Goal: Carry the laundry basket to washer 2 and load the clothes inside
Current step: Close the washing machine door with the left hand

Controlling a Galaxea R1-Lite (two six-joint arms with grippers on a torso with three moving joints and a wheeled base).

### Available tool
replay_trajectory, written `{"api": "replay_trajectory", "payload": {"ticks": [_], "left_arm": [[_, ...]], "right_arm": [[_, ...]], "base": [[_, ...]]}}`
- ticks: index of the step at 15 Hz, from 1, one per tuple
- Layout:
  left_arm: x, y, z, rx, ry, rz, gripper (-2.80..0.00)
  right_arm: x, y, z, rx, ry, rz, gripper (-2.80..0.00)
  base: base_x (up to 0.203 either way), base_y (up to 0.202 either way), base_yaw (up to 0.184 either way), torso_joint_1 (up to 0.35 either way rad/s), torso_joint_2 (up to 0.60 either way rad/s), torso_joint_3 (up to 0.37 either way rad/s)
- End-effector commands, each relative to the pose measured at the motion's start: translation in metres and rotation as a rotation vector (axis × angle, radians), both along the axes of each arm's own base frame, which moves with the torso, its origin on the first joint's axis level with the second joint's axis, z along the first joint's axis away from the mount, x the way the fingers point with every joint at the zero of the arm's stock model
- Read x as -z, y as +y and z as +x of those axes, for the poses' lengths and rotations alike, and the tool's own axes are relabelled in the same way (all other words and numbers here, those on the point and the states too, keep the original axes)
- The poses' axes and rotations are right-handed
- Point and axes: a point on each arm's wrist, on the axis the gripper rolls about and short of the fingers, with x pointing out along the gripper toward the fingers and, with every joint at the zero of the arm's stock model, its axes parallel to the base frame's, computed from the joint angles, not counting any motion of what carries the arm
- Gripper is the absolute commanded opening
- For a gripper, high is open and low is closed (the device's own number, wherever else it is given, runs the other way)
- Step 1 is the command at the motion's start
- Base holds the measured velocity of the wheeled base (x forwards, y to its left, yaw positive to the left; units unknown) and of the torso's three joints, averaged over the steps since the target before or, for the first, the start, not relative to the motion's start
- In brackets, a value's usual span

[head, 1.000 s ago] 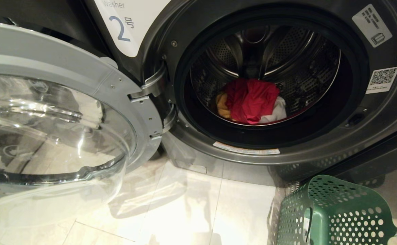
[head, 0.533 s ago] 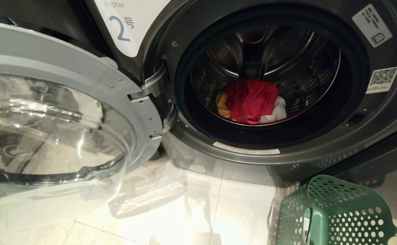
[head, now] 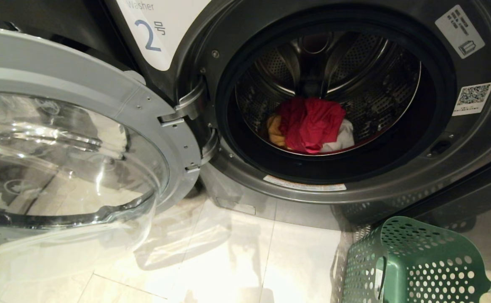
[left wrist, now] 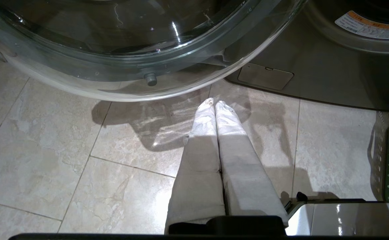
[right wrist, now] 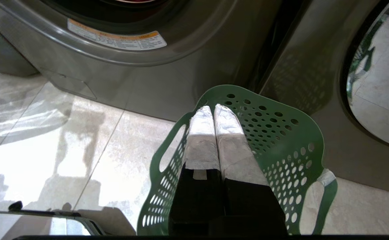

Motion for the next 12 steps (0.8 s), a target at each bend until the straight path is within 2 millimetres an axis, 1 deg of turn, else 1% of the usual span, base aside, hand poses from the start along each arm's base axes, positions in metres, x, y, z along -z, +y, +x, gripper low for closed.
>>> {"api": "replay_trajectory", "payload": {"ticks": [1,5,12], "left_arm": [[0.0004,0.0000,0.0002,0.000,0.003,0.000,-2.80],[0.0004,0.0000,0.0002,0.000,0.003,0.000,-2.80],[0.0004,0.0000,0.0002,0.000,0.003,0.000,-2.80]], "right_arm": [[0.0094,-0.0001,0.0025,0.005,0.031,-0.001,-2.80],[0.0092,-0.0003,0.0025,0.009,0.030,0.035,-2.80],[0.0092,-0.0003,0.0025,0.009,0.030,0.037,-2.80]], "base": [[0.000,0.000,0.000,0.000,0.00,0.000],[0.000,0.000,0.000,0.000,0.00,0.000],[0.000,0.000,0.000,0.000,0.00,0.000]]}}
